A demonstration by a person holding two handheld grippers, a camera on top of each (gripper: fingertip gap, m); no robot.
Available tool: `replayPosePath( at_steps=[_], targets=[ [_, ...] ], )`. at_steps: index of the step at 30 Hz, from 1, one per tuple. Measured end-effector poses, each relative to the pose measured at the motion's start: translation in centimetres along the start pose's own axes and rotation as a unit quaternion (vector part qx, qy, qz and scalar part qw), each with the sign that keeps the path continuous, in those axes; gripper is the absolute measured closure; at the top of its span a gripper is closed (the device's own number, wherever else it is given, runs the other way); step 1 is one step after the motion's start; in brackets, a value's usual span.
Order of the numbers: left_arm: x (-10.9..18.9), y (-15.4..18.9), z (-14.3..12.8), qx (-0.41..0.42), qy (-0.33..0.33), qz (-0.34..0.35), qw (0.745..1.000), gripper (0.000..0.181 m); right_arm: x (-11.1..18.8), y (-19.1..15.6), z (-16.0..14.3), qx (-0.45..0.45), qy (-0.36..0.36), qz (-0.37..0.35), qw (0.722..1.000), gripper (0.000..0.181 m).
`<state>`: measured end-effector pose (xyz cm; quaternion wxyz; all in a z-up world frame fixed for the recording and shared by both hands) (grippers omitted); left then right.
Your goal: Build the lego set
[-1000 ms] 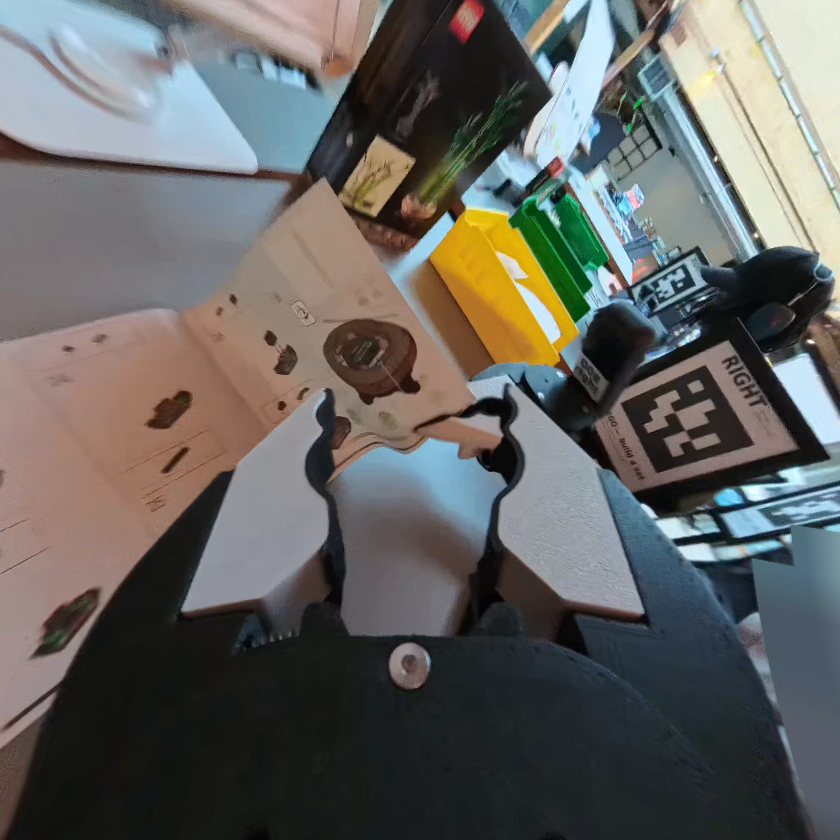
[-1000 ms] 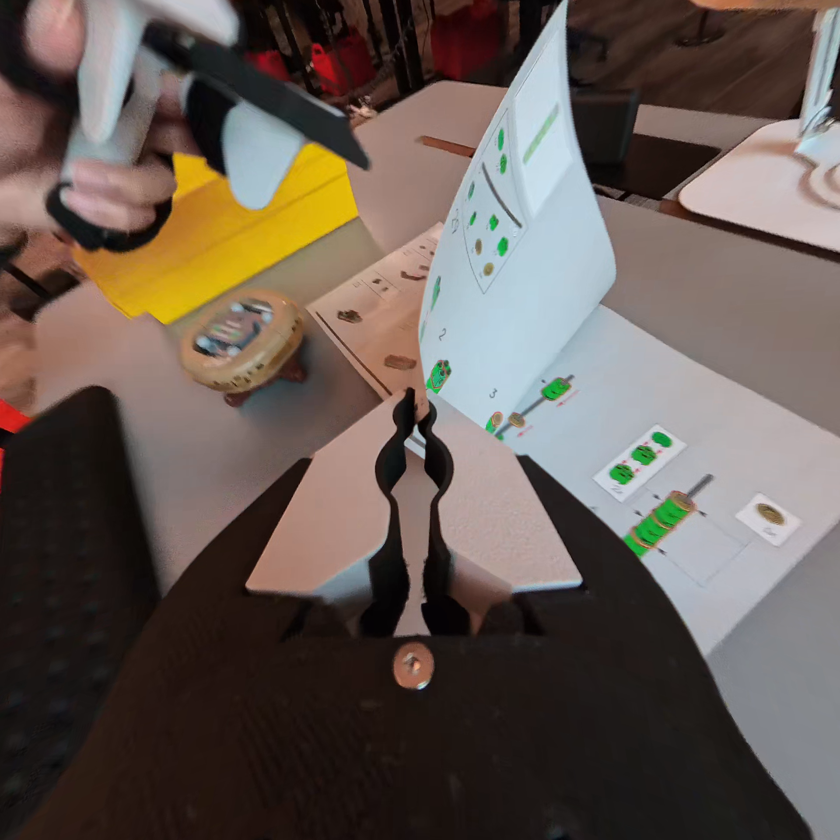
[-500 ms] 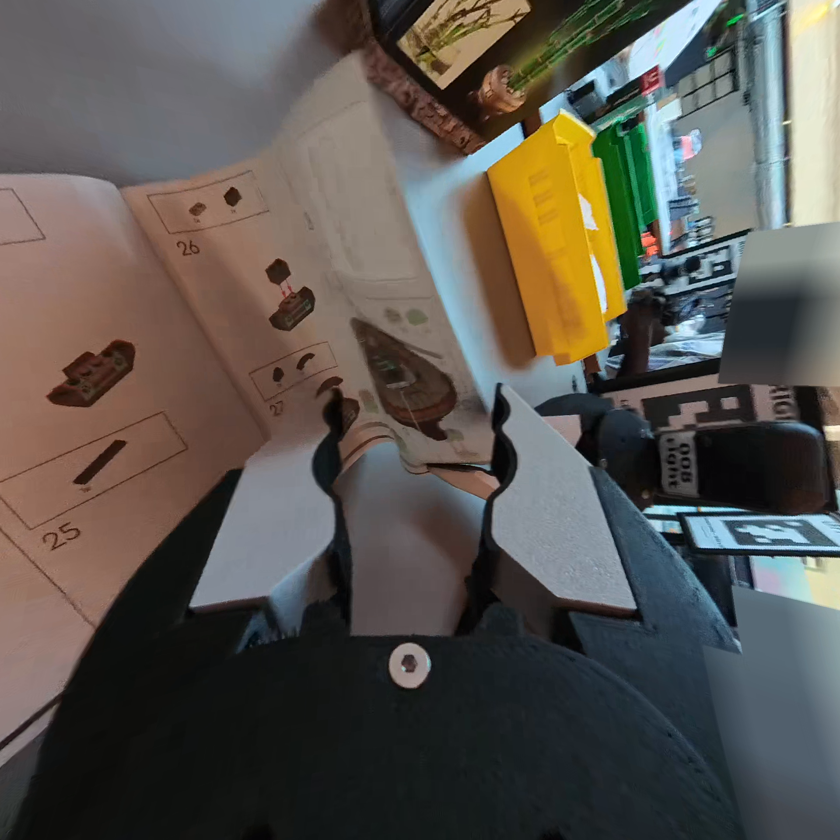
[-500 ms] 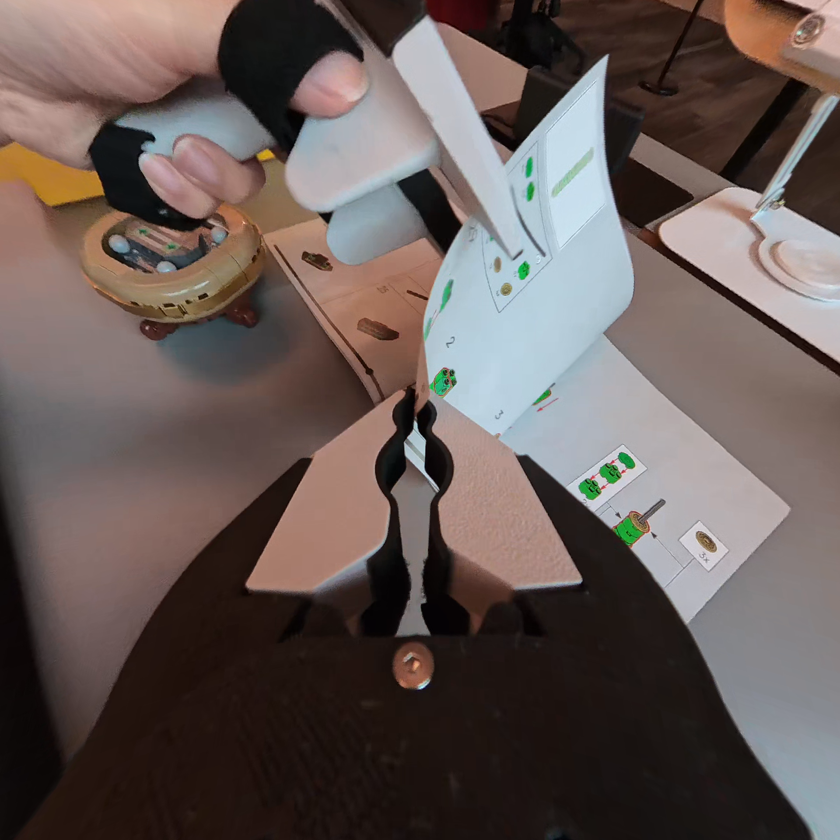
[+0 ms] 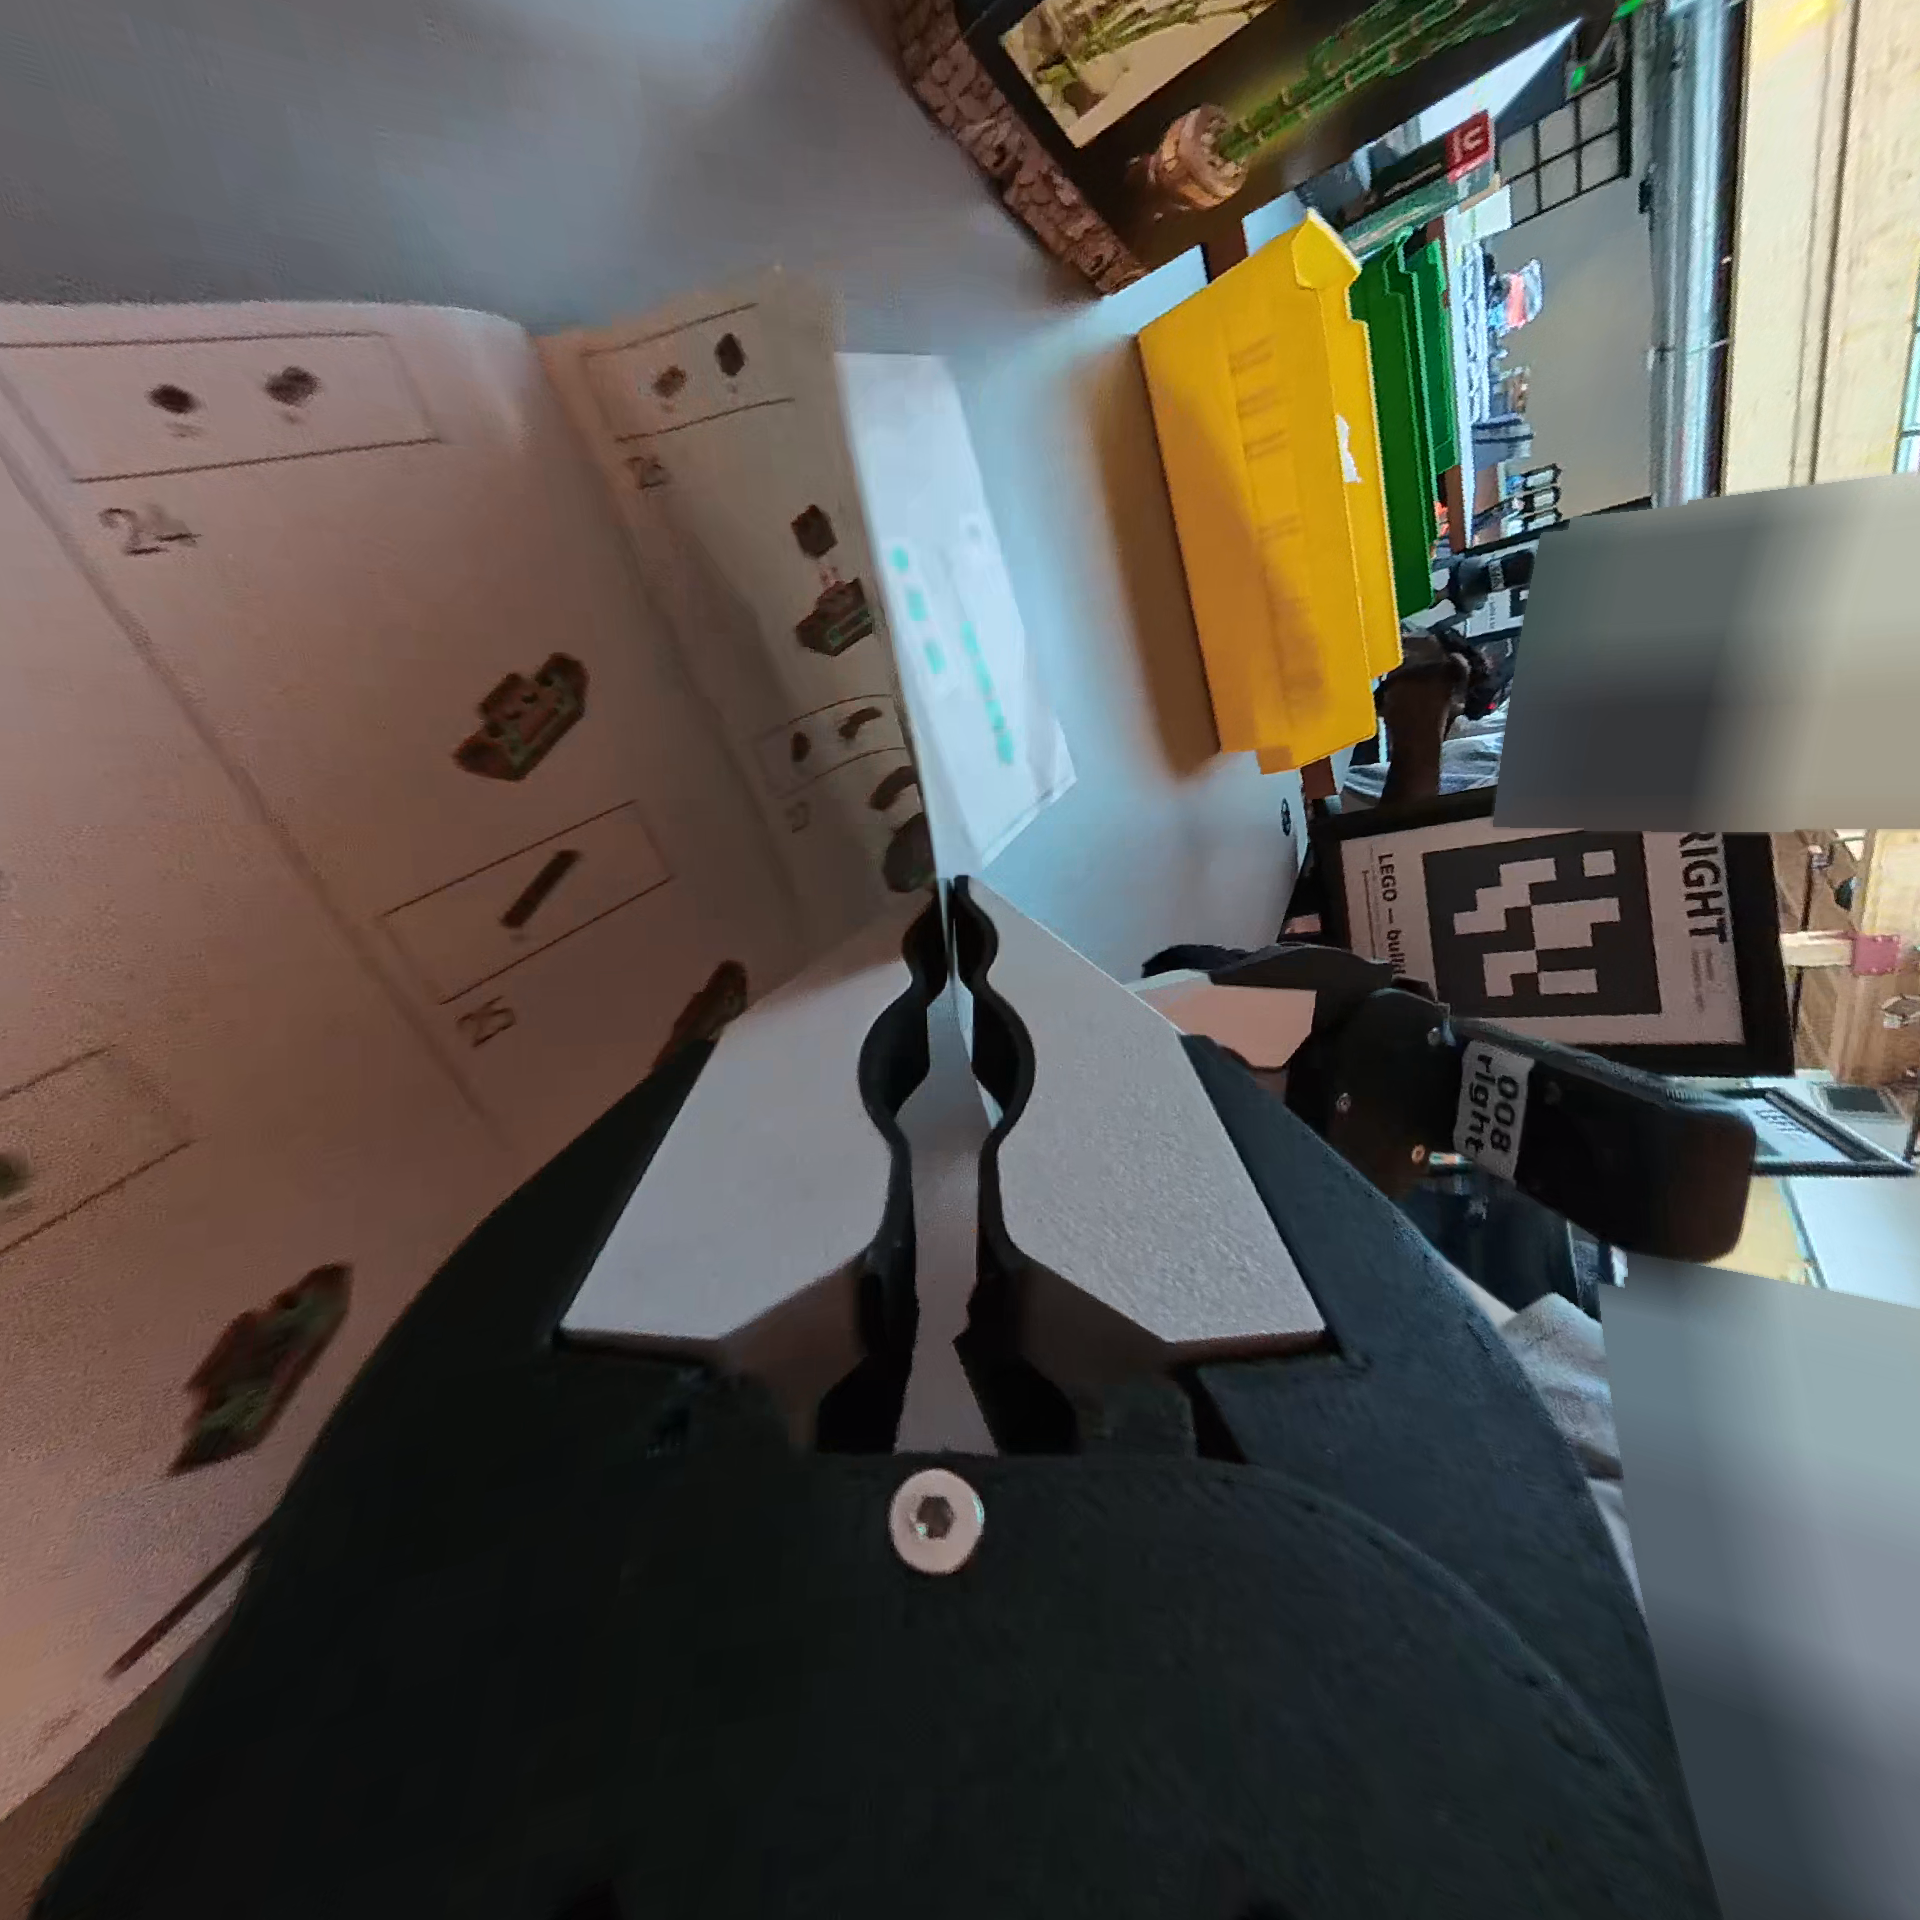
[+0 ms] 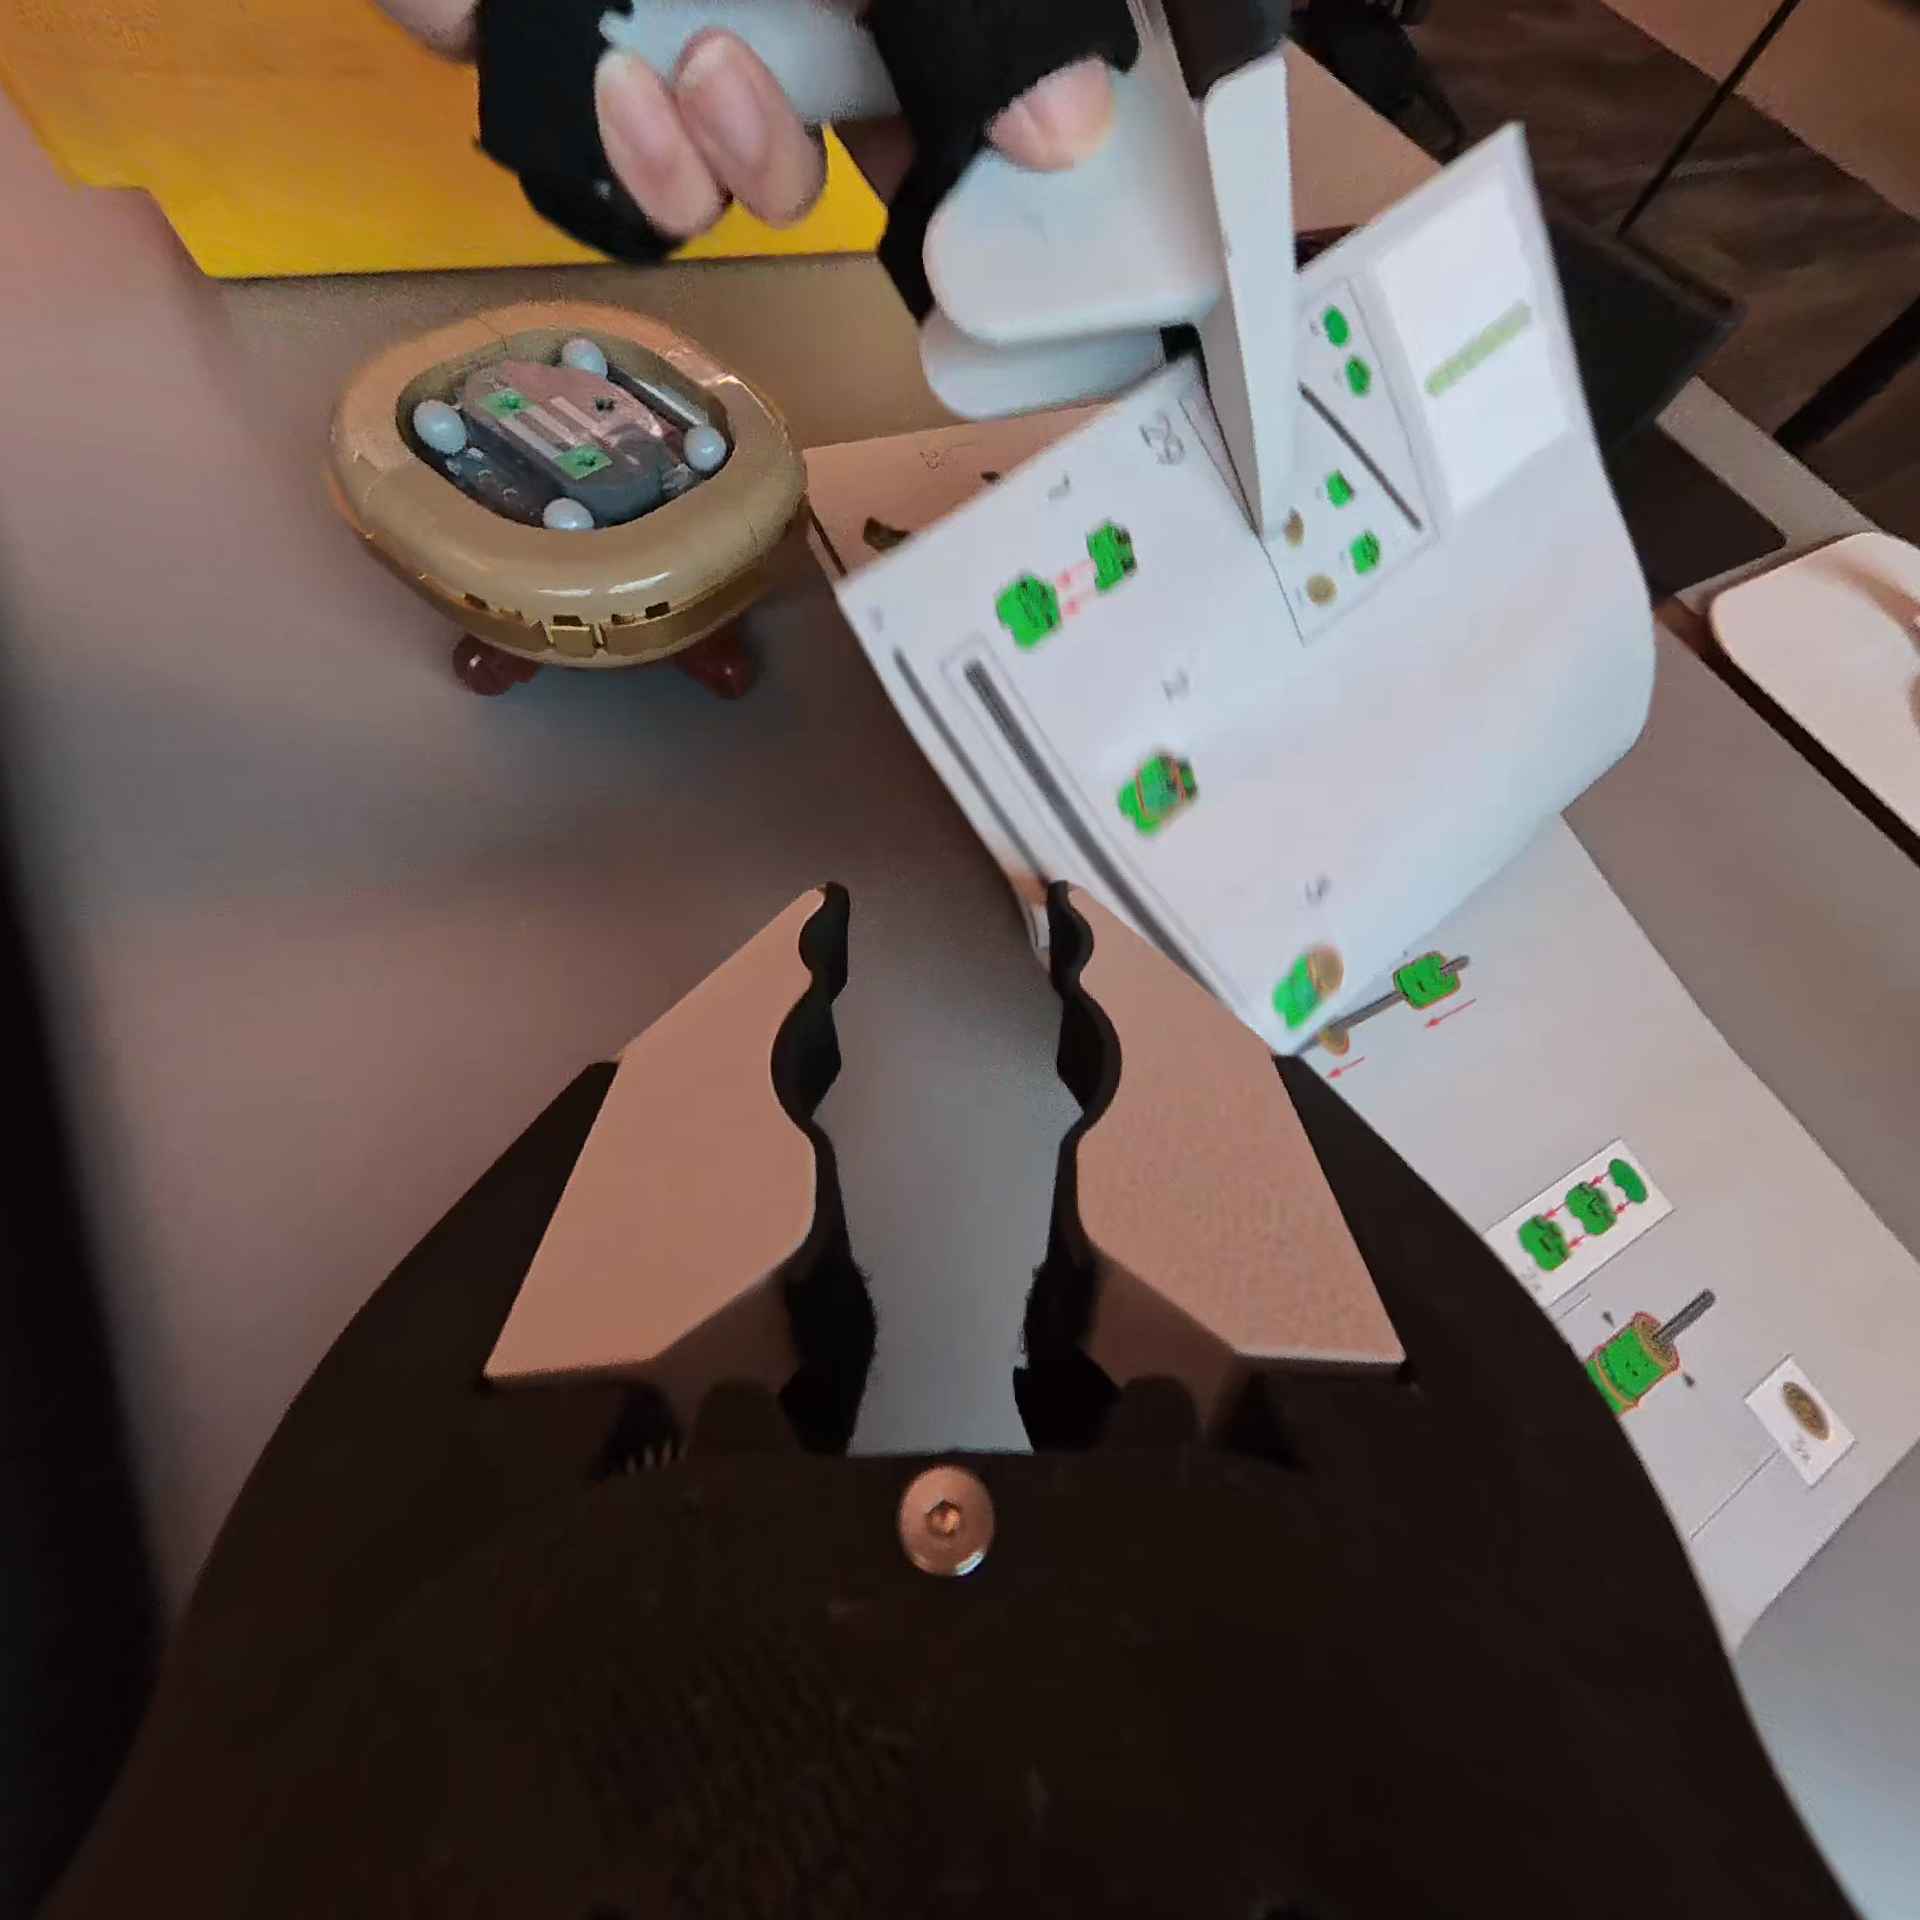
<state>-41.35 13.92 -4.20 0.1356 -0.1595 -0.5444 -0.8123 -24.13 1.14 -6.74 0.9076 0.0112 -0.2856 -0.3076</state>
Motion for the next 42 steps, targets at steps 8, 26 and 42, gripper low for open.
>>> replayPosePath(
  at_steps=[8,26,42],
  targets=[
    [5.3,-3.0,2.5,-0.022,-0.042,0.109,0.993,0.181,0.5,1.6,-0.4,-0.061,0.016,0.002,0.998,0.143],
    [5.8,-7.4,1.4,-0.03,-0.102,0.281,0.954,0.181,-10.3,14.0,1.5,-0.492,-0.091,0.221,0.837,0.181],
    [5.4,-7.8,1.4,-0.034,-0.104,0.289,0.951,0.181,-12.9,15.6,0.2,-0.541,-0.117,0.156,0.818,0.181]
  ],
)
Point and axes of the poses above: each gripper's, where its closed fingertips meet, x back along the fingers, z out of its top, y = z × x across the jaws, the point moved 10 cm from there along x, back along the fingers, and after that the axes turned 3 degrees about -z, right-handed, at the moved point
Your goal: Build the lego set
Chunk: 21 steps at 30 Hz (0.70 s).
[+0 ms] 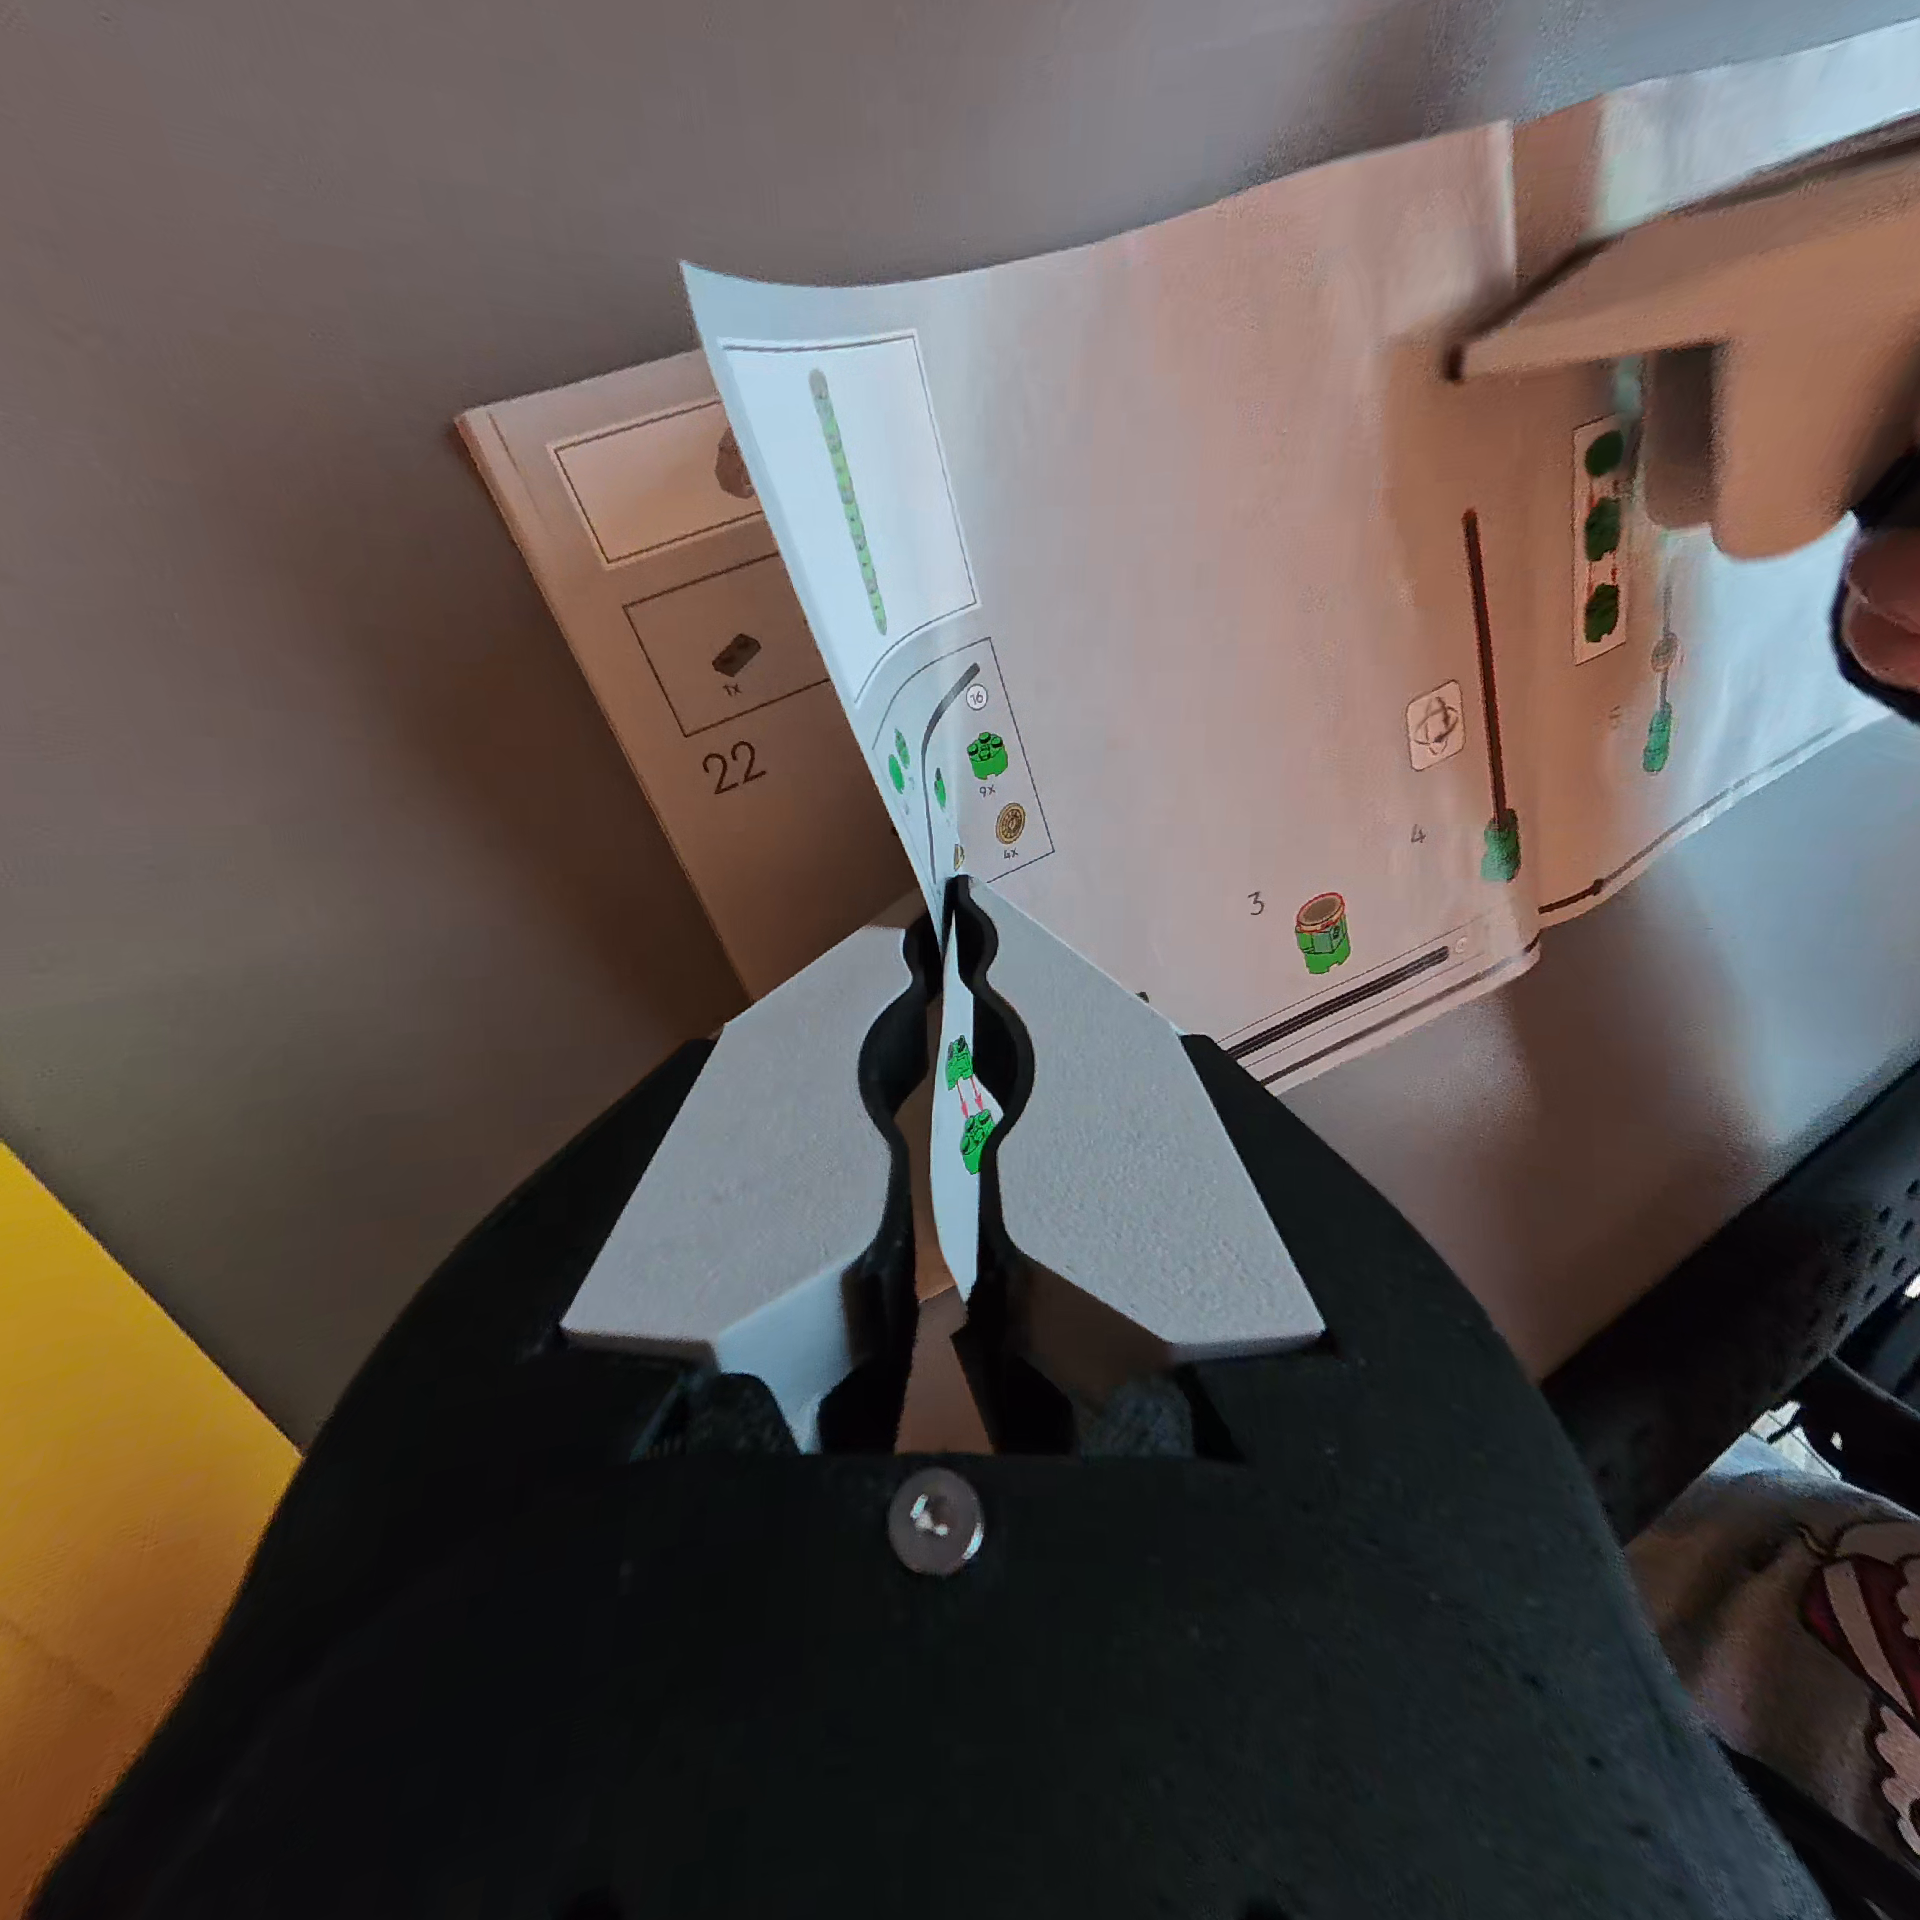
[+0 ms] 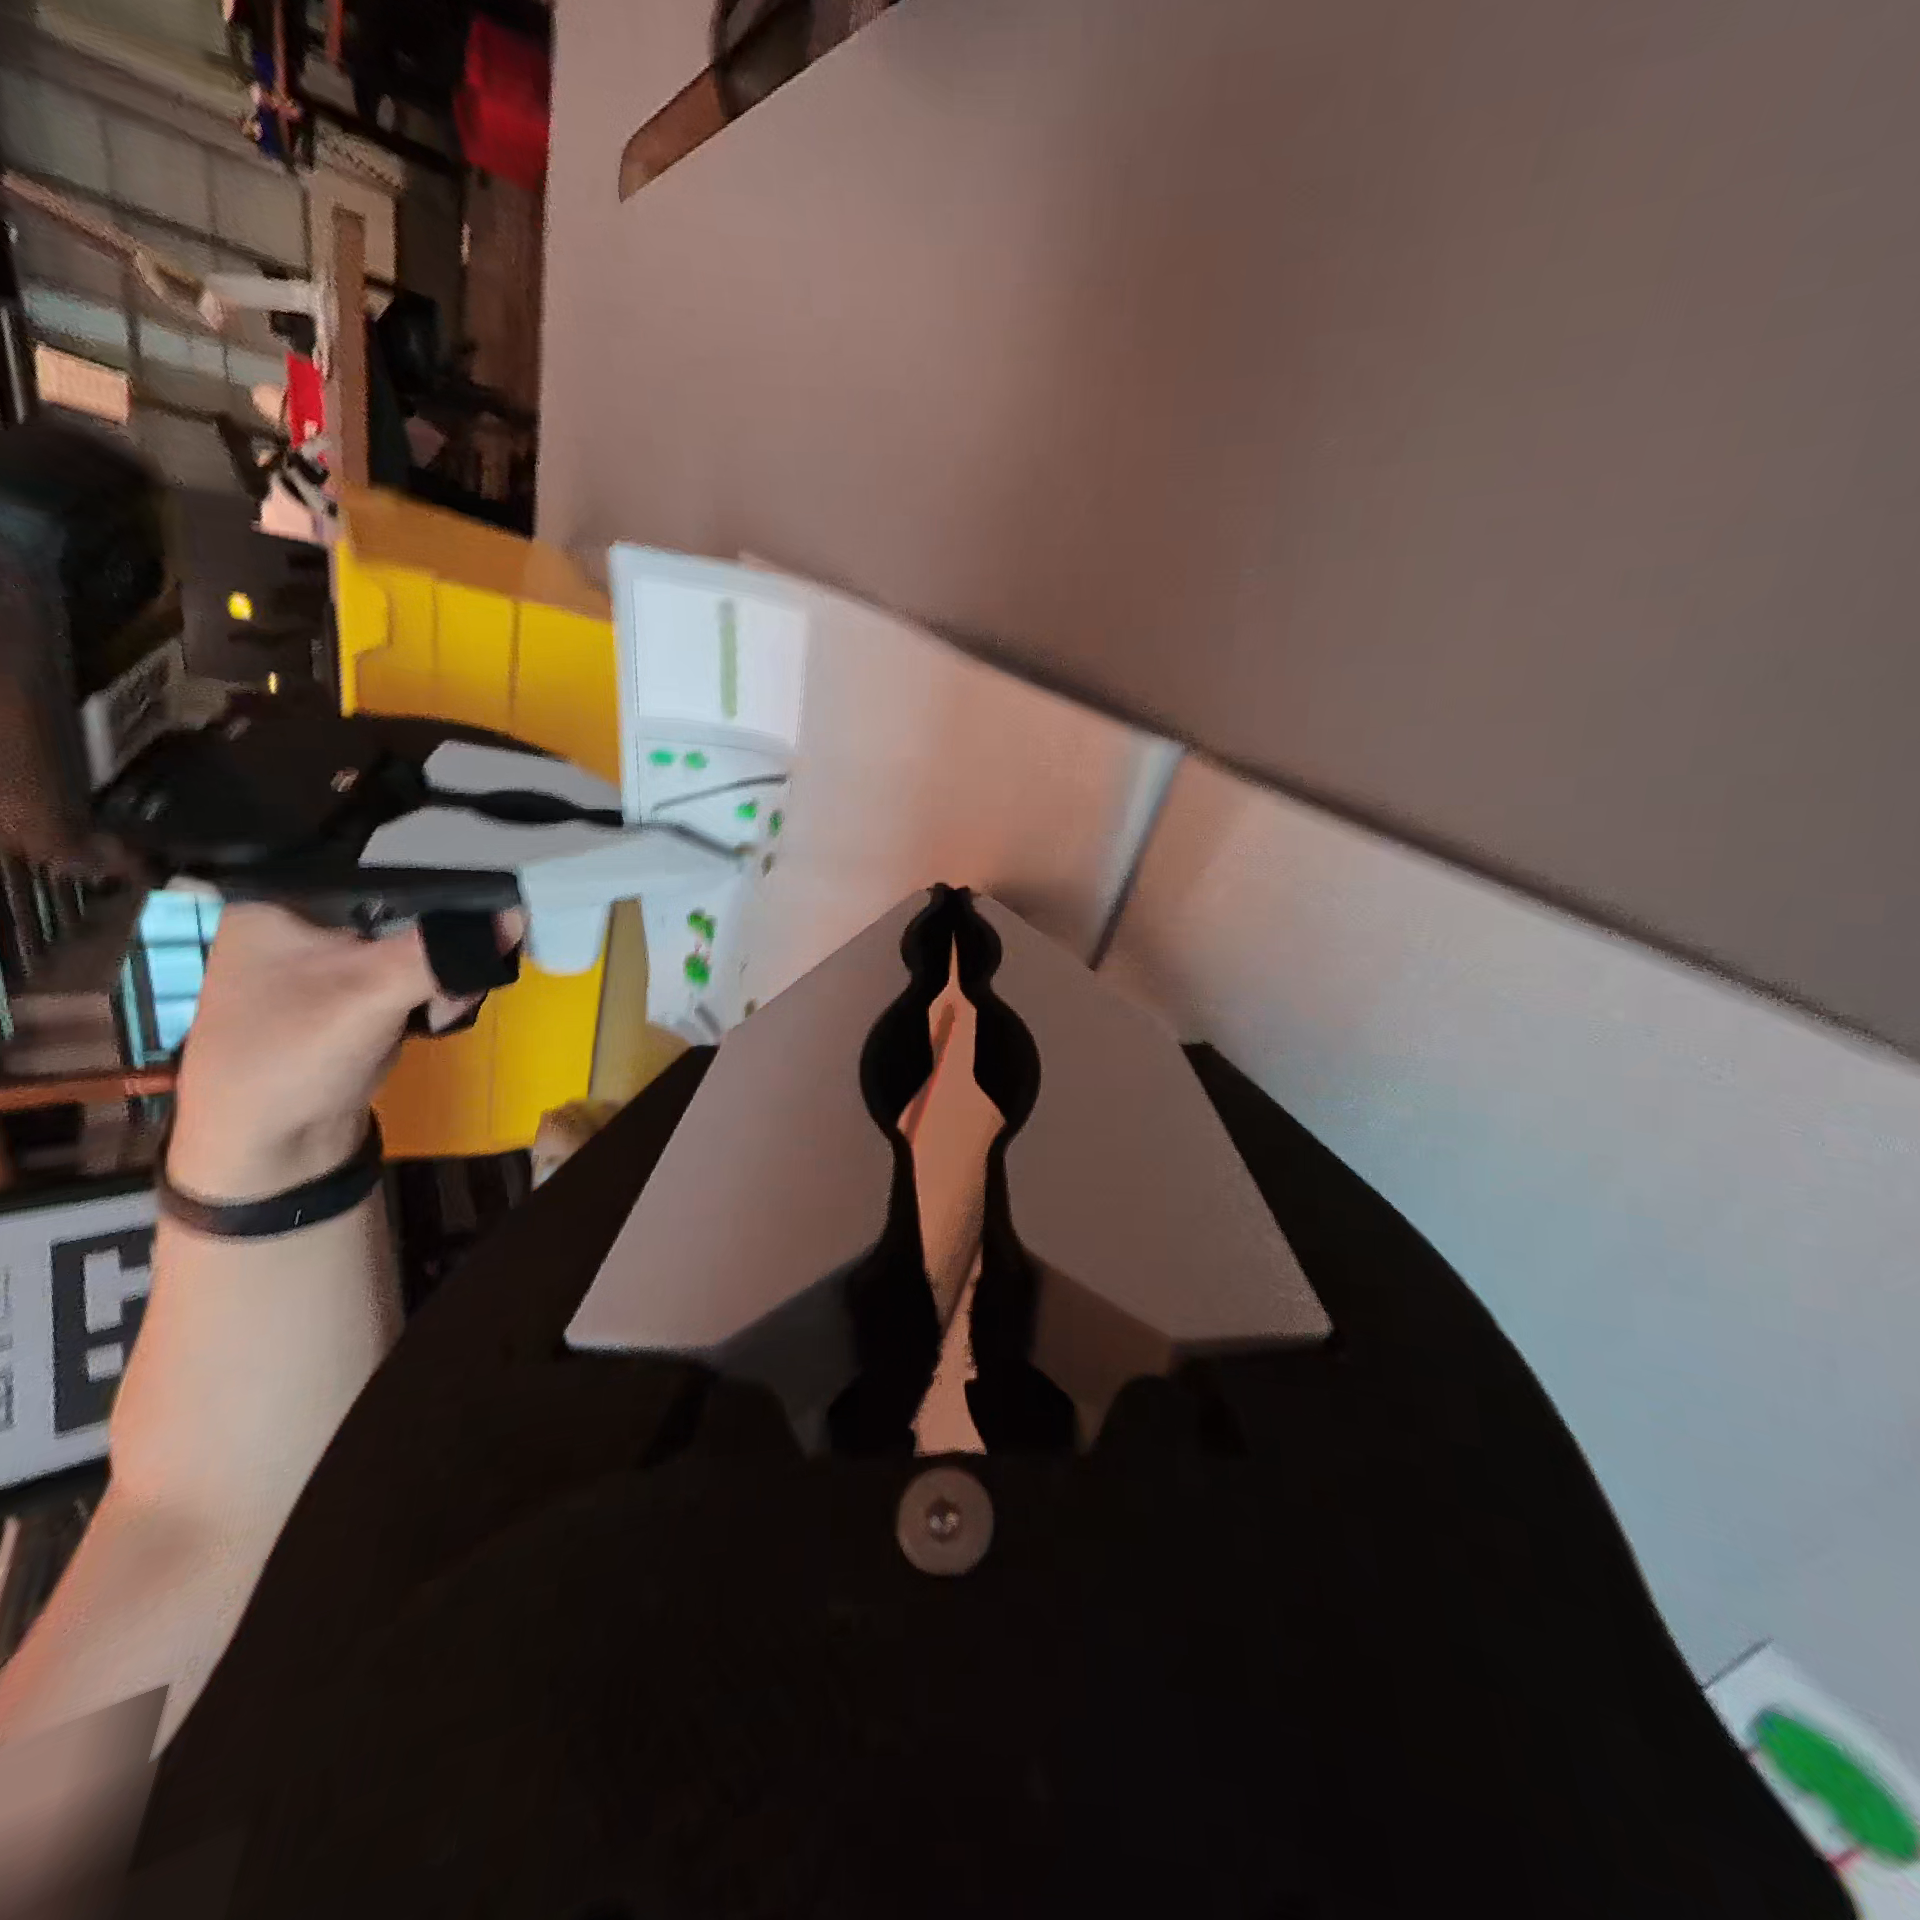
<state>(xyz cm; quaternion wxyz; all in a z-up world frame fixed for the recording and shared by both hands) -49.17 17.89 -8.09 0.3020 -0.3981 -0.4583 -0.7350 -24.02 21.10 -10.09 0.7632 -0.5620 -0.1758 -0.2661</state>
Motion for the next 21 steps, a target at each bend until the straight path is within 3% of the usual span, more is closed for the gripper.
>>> replayPosePath(
  at_steps=[4,7,12,14,17,21],
  targets=[
    [0.0,-0.1,-0.1,0.004,0.006,-0.008,1.0,0.181,1.6,-2.4,-3.7,0.032,-0.024,0.037,0.999,0.181],
    [0.0,-0.2,-0.2,0.008,0.01,-0.013,1.0,0.181,1.5,-2.3,-6.2,0.04,-0.073,0.032,0.996,0.181],
    [0.1,-0.4,-0.3,0.021,0.019,-0.019,0.999,0.181,0.7,-1.1,-7.3,0.047,-0.094,0.014,0.994,0.181],
    [0.8,-0.2,-0.1,0.031,0.043,-0.018,0.998,0.163,0.7,-1.0,-7.3,0.052,-0.093,0.015,0.994,0.181],
    [3.9,1.4,0.3,0.033,0.107,-0.046,0.993,0.152,0.7,-1.0,-7.4,0.059,-0.089,0.017,0.994,0.181],
    [10.2,4.7,-0.7,-0.007,0.234,-0.072,0.97,0.138,0.8,-1.0,-7.5,0.071,-0.081,0.014,0.994,0.181]
  ],
)
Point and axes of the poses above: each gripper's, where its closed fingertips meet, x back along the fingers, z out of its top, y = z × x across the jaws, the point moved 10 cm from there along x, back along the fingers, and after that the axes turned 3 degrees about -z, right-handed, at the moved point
